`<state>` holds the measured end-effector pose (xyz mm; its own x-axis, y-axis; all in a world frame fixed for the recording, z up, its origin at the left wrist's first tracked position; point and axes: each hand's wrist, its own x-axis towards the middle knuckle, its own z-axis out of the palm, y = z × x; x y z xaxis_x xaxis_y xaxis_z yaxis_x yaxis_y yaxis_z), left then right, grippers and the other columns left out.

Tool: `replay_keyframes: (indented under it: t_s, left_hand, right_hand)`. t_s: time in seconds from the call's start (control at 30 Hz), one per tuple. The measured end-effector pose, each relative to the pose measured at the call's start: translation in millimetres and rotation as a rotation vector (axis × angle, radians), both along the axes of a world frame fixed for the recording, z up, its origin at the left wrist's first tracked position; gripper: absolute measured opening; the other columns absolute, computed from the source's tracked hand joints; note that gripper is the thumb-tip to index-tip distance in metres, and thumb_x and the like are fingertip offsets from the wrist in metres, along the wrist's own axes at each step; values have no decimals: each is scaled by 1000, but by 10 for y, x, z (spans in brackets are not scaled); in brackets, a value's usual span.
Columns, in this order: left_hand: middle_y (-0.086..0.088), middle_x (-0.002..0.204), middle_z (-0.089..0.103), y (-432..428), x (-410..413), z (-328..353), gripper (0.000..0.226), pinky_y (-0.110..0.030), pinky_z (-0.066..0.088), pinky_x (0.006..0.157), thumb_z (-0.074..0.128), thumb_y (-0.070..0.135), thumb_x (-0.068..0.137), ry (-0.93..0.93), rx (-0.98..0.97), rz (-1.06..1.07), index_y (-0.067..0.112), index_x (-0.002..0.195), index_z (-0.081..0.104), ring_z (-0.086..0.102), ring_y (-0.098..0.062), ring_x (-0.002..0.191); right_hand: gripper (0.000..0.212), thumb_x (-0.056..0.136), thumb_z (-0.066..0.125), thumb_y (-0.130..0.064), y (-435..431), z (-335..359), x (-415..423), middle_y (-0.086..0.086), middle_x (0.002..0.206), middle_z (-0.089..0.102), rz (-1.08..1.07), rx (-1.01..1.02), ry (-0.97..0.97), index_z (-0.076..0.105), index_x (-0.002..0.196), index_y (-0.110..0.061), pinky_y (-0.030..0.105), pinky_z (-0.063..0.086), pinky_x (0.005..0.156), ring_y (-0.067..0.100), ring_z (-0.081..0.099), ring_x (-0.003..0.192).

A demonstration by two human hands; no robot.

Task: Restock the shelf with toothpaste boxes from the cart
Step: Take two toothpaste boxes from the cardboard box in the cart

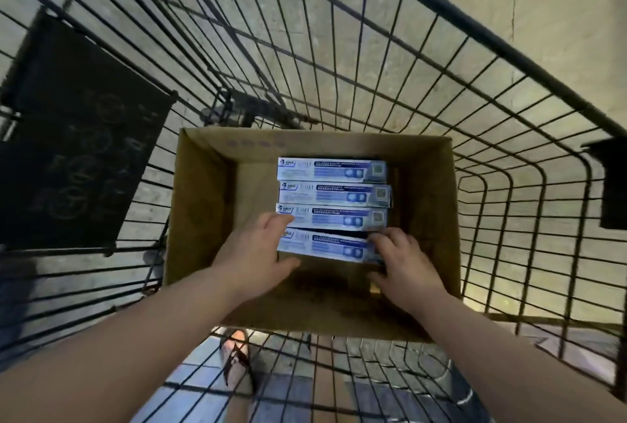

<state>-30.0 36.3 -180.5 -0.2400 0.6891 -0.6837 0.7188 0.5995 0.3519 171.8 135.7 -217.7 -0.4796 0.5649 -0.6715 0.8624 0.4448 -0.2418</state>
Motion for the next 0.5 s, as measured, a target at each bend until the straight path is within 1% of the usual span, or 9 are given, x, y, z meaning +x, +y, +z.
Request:
replay_keyframes:
  t_s: [0.13,0.23,0.3,0.37,0.5]
  left_hand:
    - [4,149,30,-29,-33,-66,69,-33,34,107,60,38,85,-2,29,16,29,144,24,37,-20,131]
    - [2,147,33,-48,-77,-113,66,-30,34,104,60,36,86,-3,58,20,27,143,27,38,-19,131]
    - [0,144,37,-63,-114,-130,64,-28,34,102,59,35,87,2,74,37,26,142,30,39,-19,129]
    - [-2,140,41,-87,-153,-140,59,-29,36,101,59,31,88,-3,101,70,24,140,34,42,-20,127]
    - [-5,136,45,-155,-266,-193,47,-33,40,99,56,23,89,0,178,159,19,135,44,48,-21,122]
  right_hand:
    - [67,85,58,-35,-56,-91,21,-5,146,30,29,23,-44,23,142,-28,35,29,109,18,30,132]
    - [68,86,57,-29,-82,-184,20,-4,149,28,-5,-50,-32,21,144,-26,34,27,112,18,28,135]
    - [64,87,57,-22,-84,-227,10,-4,149,30,-103,-111,17,25,143,-26,32,27,113,17,27,137]
    - [60,87,56,-18,-83,-217,8,-4,148,33,-189,-131,78,31,141,-26,32,29,112,16,30,136]
    - [55,85,61,-18,-61,13,56,-8,140,40,-261,-127,202,40,134,-27,29,38,106,10,40,127]
